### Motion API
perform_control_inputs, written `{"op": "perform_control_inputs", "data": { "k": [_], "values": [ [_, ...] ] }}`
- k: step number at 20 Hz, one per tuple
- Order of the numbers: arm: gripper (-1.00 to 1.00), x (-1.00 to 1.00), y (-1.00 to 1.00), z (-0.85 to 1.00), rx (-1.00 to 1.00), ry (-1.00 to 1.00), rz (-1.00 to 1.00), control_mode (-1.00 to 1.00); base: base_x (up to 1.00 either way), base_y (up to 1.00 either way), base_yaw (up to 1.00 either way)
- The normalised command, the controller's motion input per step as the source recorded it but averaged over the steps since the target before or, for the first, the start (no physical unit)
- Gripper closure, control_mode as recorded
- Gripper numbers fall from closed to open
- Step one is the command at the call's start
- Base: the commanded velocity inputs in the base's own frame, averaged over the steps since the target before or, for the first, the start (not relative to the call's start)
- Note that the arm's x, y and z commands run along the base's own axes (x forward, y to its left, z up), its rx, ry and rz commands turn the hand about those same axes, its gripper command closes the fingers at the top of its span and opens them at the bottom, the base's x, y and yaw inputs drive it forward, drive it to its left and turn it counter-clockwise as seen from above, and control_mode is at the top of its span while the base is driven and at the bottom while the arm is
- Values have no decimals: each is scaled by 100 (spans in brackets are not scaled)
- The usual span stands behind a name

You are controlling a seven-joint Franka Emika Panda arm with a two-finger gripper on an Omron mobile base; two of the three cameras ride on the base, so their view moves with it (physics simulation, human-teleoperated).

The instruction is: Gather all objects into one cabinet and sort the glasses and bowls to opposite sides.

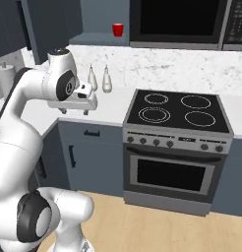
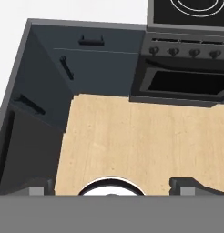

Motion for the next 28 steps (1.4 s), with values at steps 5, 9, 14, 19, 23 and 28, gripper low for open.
{"op": "perform_control_inputs", "data": {
  "k": [5,9,14,19,23,28],
  "values": [
    [-100,0,0,0,0,0,0,100,100,57,-3],
    [-100,0,0,0,0,0,0,100,100,48,-2],
    [-100,0,0,0,0,0,0,100,99,39,-2],
    [-100,0,0,0,0,0,0,100,86,19,-4],
    [-100,0,0,0,0,0,0,100,80,8,-3],
    [-100,0,0,0,0,0,0,100,20,1,-1]
  ]
}}
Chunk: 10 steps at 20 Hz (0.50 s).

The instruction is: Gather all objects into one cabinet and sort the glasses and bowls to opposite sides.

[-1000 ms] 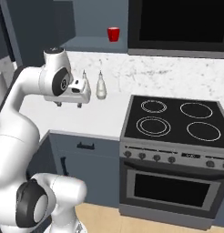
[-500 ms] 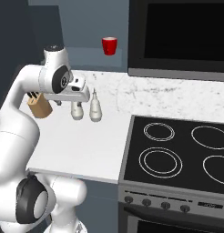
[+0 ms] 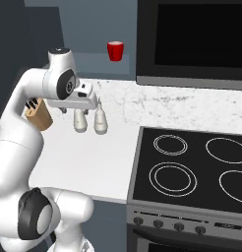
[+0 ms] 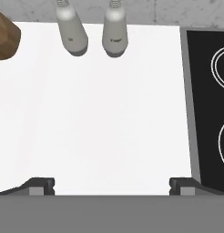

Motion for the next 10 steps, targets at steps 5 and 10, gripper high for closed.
{"op": "perform_control_inputs", "data": {
  "k": [5,10],
  "values": [
    [-100,0,0,0,0,0,0,100,0,0,0],
    [-100,0,0,0,0,0,0,100,0,0,0]
  ]
}}
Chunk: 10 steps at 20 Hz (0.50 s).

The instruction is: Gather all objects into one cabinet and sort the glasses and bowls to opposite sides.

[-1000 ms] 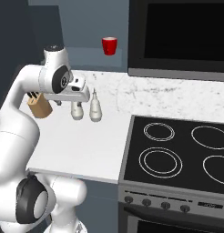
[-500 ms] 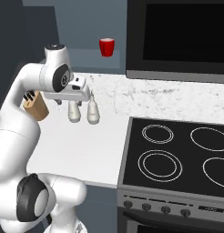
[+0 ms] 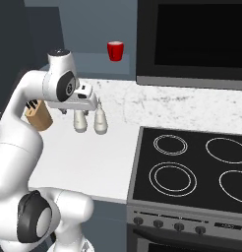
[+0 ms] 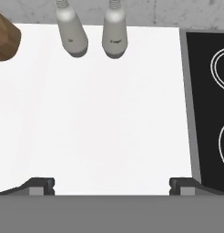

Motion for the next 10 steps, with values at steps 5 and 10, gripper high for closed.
{"op": "perform_control_inputs", "data": {
  "k": [5,10],
  "values": [
    [-100,0,0,0,0,0,0,100,0,0,0],
    [-100,0,0,0,0,0,0,100,0,0,0]
  ]
}}
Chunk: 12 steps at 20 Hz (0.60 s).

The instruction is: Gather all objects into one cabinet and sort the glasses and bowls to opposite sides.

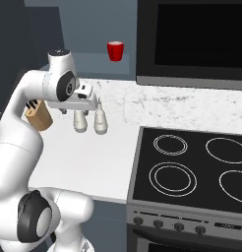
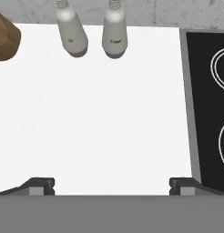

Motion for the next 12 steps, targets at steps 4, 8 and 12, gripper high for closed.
{"op": "perform_control_inputs", "data": {
  "k": [4,8,12],
  "values": [
    [-100,-1,0,8,0,0,-1,-100,0,0,-1],
    [-100,-10,-3,46,0,-1,-5,-100,0,0,0],
    [-100,-14,-14,57,0,-5,-8,-100,0,0,0]
  ]
}}
